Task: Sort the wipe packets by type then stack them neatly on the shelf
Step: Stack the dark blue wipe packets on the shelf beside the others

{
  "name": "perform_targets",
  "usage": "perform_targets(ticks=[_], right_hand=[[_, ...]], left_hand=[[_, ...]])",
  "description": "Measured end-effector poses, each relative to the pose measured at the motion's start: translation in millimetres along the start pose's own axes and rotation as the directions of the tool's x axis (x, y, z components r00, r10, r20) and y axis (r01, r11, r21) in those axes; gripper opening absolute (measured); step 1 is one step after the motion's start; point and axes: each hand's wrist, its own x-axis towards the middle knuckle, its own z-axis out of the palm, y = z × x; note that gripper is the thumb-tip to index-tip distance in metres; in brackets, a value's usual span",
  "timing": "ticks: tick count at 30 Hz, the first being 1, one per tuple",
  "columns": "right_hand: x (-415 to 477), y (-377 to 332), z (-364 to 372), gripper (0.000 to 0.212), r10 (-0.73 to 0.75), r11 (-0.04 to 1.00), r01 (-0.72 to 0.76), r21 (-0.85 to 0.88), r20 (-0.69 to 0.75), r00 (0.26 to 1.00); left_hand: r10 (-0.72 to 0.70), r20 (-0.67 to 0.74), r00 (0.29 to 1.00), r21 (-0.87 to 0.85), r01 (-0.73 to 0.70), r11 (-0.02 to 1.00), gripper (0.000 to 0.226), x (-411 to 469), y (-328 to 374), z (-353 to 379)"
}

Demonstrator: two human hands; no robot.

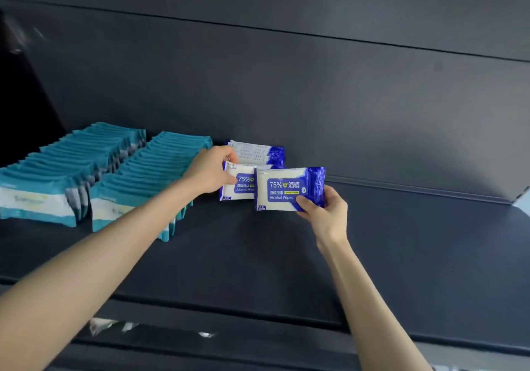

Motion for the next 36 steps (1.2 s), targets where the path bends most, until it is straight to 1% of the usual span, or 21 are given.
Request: perform_targets(ticks=[5, 7, 9, 10, 13, 15, 19, 23, 26, 28, 30, 31, 32, 34, 36], right_hand=[[20.9, 11.3, 12.3, 0.024, 0.026, 0.991, -0.025, -0.128, 0.005, 1.0], [27.7, 12.4, 18.2, 0.022, -0.009, 0.968, 0.006, -0.251, -0.008, 1.0], [31.7, 10.8, 25.4, 0.019, -0.047, 0.917, 0.043, -0.397, 0.001, 0.999], [32.7, 10.1, 29.3, 0.02, -0.052, 0.898, 0.052, -0.437, 0.012, 0.999], [36.0, 8.3, 42.4, 0.026, -0.038, 0.869, 0.047, -0.492, 0.028, 0.999], [39.1, 7.4, 51.5, 0.028, -0.032, 0.852, 0.037, -0.522, 0.018, 0.999], [42.1, 12.7, 66.4, 0.034, -0.026, 0.814, 0.012, -0.58, -0.017, 1.0], [40.3, 17.8, 75.2, 0.037, -0.059, 0.761, 0.001, -0.648, -0.068, 0.996], [38.0, 20.1, 80.5, 0.051, -0.138, 0.695, 0.025, -0.719, -0.1, 0.985], [35.8, 21.0, 82.8, 0.063, -0.225, 0.618, 0.067, -0.783, -0.094, 0.97], [34.4, 21.8, 83.2, 0.083, -0.294, 0.54, 0.136, -0.831, -0.034, 0.955], [34.6, 22.2, 82.5, 0.092, -0.305, 0.508, 0.17, -0.845, 0.008, 0.952], [35.0, 22.5, 81.6, 0.097, -0.304, 0.473, 0.2, -0.858, 0.055, 0.951], [36.9, 23.2, 80.2, 0.094, -0.276, 0.399, 0.243, -0.884, 0.137, 0.951], [38.6, 23.2, 79.3, 0.086, -0.256, 0.337, 0.263, -0.904, 0.181, 0.949]], left_hand=[[0.029, 0.048, 0.998, 0.169, -0.037, 0.985, 0.025, 27.6, -7.8, -1.0], [0.054, 0.08, 0.995, 0.209, -0.069, 0.975, 0.026, 34.3, -11.2, -3.2], [0.076, 0.117, 0.99, 0.24, -0.103, 0.965, 0.029, 38.0, -14.2, -6.0], [0.088, 0.138, 0.987, 0.249, -0.121, 0.961, 0.032, 38.7, -15.6, -7.6], [0.125, 0.202, 0.971, 0.239, -0.173, 0.956, 0.043, 39.4, -19.6, -13.6], [0.151, 0.225, 0.963, 0.221, -0.201, 0.954, 0.046, 39.0, -22.1, -17.1], [0.227, 0.219, 0.949, 0.21, -0.273, 0.939, 0.037, 38.1, -24.5, -20.3], [0.295, 0.204, 0.933, 0.261, -0.343, 0.903, 0.029, 39.2, -25.3, -20.7], [0.325, 0.186, 0.927, 0.3, -0.368, 0.88, 0.026, 41.0, -27.8, -20.2], [0.348, 0.18, 0.92, 0.33, -0.39, 0.86, 0.027, 40.6, -28.4, -20.2], [0.405, 0.176, 0.897, 0.39, -0.441, 0.808, 0.03, 40.6, -29.1, -20.8], [0.439, 0.179, 0.88, 0.437, -0.471, 0.766, 0.034, 41.5, -29.9, -20.6], [0.47, 0.186, 0.863, 0.486, -0.497, 0.719, 0.039, 42.8, -30.7, -20.3], [0.493, 0.23, 0.839, 0.554, -0.529, 0.642, 0.052, 46.1, -32.5, -19.3], [0.469, 0.304, 0.83, 0.585, -0.551, 0.595, 0.063, 49.1, -34.0, -18.1]])
